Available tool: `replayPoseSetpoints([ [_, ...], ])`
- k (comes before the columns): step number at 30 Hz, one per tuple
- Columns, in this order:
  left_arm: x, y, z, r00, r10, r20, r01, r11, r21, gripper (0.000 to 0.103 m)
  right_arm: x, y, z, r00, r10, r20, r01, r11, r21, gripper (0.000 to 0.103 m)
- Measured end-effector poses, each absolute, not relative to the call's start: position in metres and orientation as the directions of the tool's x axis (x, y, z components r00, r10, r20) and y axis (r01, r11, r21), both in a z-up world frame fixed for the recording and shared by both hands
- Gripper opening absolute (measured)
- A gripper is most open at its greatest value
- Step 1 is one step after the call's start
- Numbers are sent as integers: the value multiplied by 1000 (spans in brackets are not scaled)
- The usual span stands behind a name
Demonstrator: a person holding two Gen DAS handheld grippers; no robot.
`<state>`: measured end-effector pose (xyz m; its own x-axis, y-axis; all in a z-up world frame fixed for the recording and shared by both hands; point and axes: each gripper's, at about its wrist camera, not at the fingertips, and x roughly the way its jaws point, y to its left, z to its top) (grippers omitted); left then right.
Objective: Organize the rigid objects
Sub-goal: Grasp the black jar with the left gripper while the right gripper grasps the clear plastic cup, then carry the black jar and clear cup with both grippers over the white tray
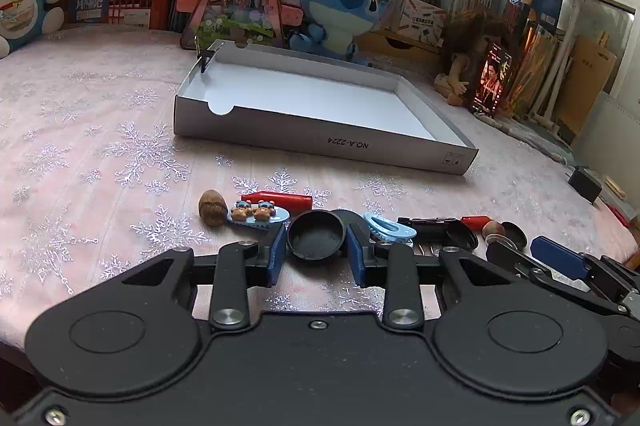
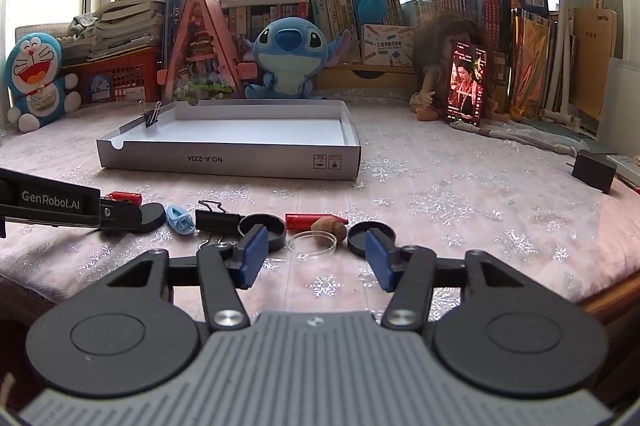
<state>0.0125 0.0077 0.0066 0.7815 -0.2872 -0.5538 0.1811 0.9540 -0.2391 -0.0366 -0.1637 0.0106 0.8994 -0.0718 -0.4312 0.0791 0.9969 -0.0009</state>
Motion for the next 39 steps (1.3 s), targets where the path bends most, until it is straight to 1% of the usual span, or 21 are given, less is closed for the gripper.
replayPoseSetpoints([
  [4,9,5,7,786,-284,-549,193,957,-218,31,-36,-162,10,898,-65,-435,67,998,-11,51],
  [11,0,-2,13,799,-283,-531,222,959,-177,31,-27,-162,9,891,-67,-450,66,998,-18,50],
  [13,-2,-3,15,802,-283,-527,225,959,-172,31,-26,-163,9,887,-66,-456,65,998,-16,47],
  [15,-3,-3,16,805,-281,-523,227,960,-166,31,-25,-163,7,884,-76,-460,73,997,-25,39],
  [18,-4,-3,18,806,-277,-523,231,961,-152,31,-24,-163,5,880,-77,-469,75,997,-23,38],
  [20,-4,-3,19,806,-276,-523,233,961,-148,31,-23,-163,4,876,-72,-476,70,997,-23,34],
  [28,-4,-4,28,809,-282,-515,247,959,-137,31,-24,-162,12,887,-57,-459,52,998,-24,33],
  [39,12,1,49,800,-297,-521,266,954,-135,31,-8,-177,40,886,-1,-464,35,997,65,33],
])
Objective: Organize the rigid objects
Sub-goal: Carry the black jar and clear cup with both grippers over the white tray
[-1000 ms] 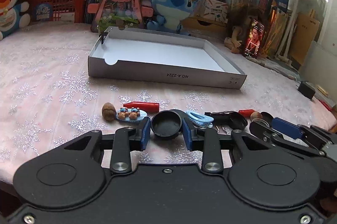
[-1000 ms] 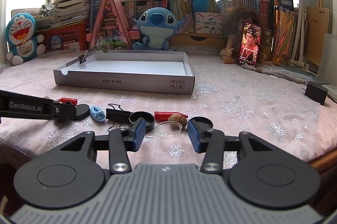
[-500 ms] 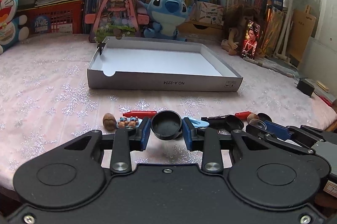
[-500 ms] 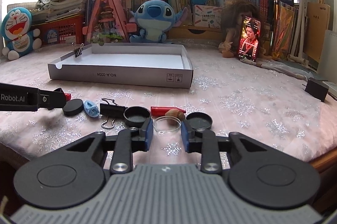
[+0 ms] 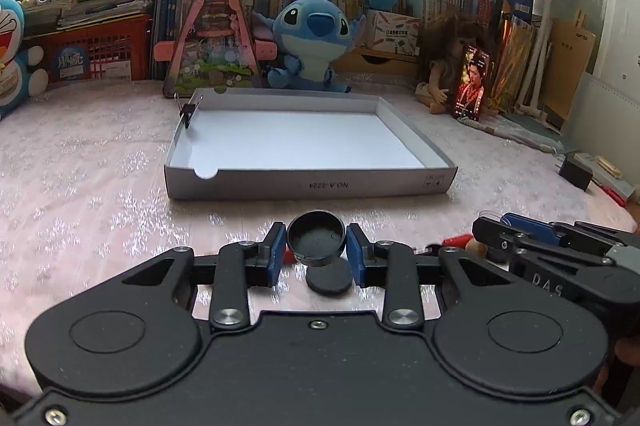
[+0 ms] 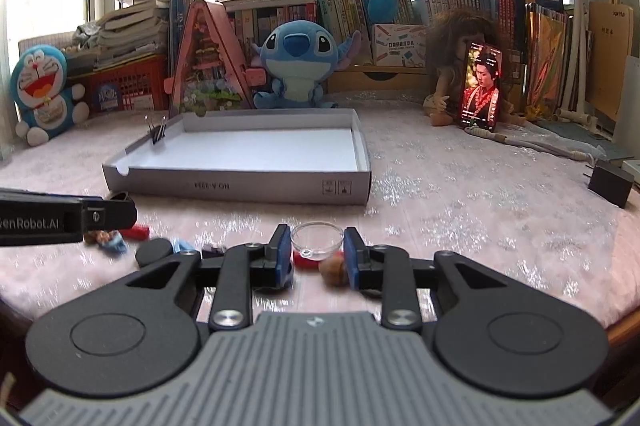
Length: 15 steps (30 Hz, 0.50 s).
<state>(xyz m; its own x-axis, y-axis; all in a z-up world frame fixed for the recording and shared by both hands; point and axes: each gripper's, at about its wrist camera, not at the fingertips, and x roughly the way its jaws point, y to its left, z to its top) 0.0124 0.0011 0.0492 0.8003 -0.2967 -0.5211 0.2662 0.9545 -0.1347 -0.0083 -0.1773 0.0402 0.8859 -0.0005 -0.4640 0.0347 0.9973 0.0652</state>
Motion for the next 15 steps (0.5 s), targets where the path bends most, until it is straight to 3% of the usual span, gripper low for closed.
replayPoseSetpoints([
  [15,66,11,91,786,-309,-536,269,951,-154,31,40,-200,85,882,69,-467,-3,990,141,33],
])
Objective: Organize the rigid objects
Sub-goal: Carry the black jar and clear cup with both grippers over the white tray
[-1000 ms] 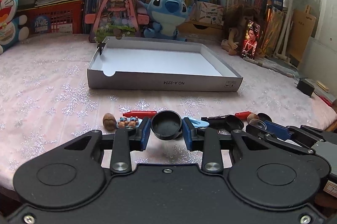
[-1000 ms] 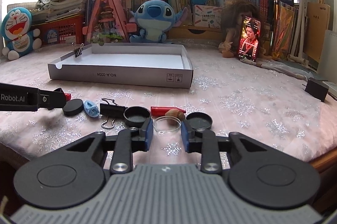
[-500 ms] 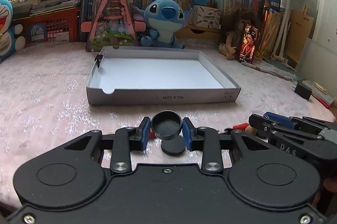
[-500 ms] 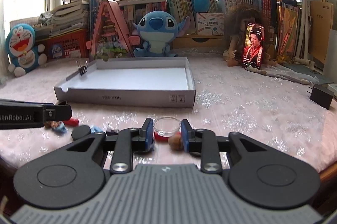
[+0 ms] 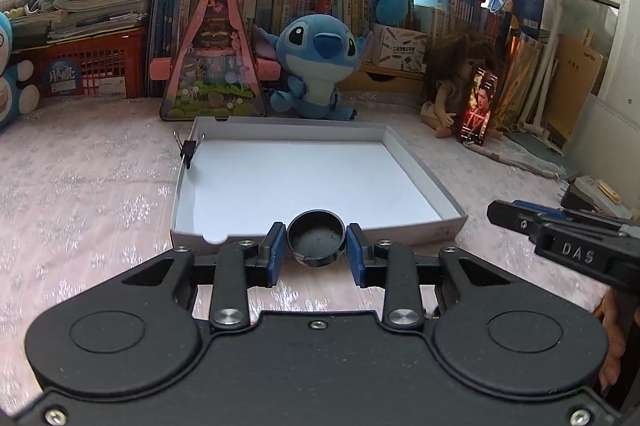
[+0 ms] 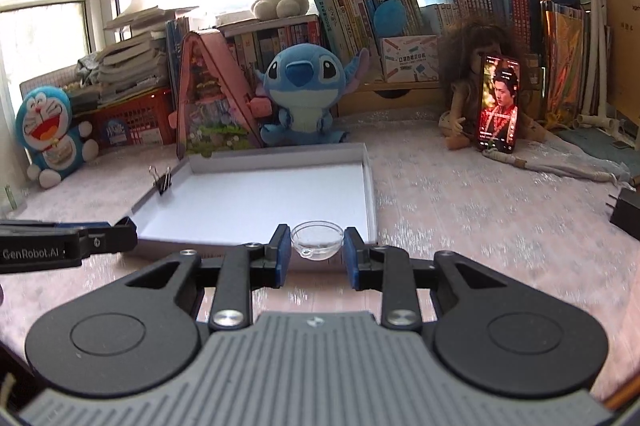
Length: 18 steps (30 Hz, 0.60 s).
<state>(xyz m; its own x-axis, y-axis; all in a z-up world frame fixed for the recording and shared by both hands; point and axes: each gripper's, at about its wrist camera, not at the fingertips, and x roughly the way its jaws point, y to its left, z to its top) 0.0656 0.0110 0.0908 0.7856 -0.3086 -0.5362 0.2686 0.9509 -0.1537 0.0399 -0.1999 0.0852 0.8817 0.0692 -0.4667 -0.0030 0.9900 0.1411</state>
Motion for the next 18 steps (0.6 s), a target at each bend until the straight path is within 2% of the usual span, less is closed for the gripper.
replayPoseSetpoints([
  [6,100,13,101,770,-310,-558,254,951,-178,31,66,-201,95,876,70,-478,-14,993,118,33],
  [18,171,6,90,671,-303,-677,232,953,-197,31,135,-205,85,787,131,-602,-26,983,180,33],
])
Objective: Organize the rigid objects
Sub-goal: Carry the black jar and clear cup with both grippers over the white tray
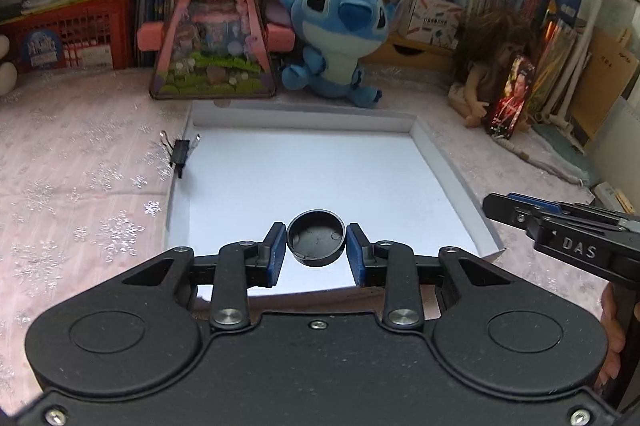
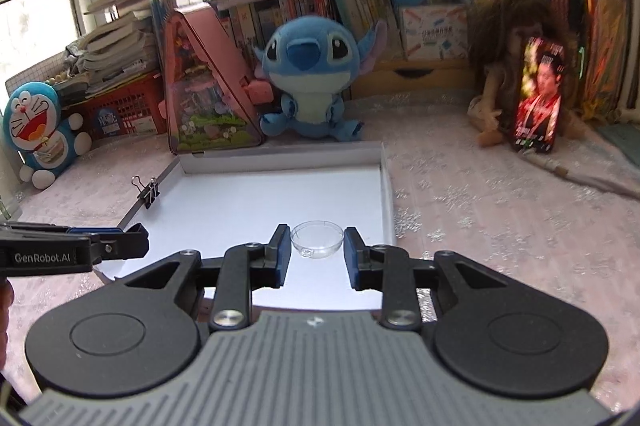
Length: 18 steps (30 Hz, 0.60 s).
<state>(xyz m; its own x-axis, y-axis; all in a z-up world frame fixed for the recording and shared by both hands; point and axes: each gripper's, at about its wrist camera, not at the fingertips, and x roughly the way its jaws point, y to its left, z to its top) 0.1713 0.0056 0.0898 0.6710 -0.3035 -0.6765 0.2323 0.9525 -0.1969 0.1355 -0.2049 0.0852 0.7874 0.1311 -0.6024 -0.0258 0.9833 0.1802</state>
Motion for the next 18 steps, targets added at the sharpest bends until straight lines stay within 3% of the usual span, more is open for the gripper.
replayPoseSetpoints([
  [9,223,5,66,566,-293,-770,166,956,-242,31,189,-201,71,702,151,-696,-6,978,206,33],
  [18,256,2,54,541,-269,-797,128,963,-238,31,223,-195,51,629,174,-758,11,973,232,33],
])
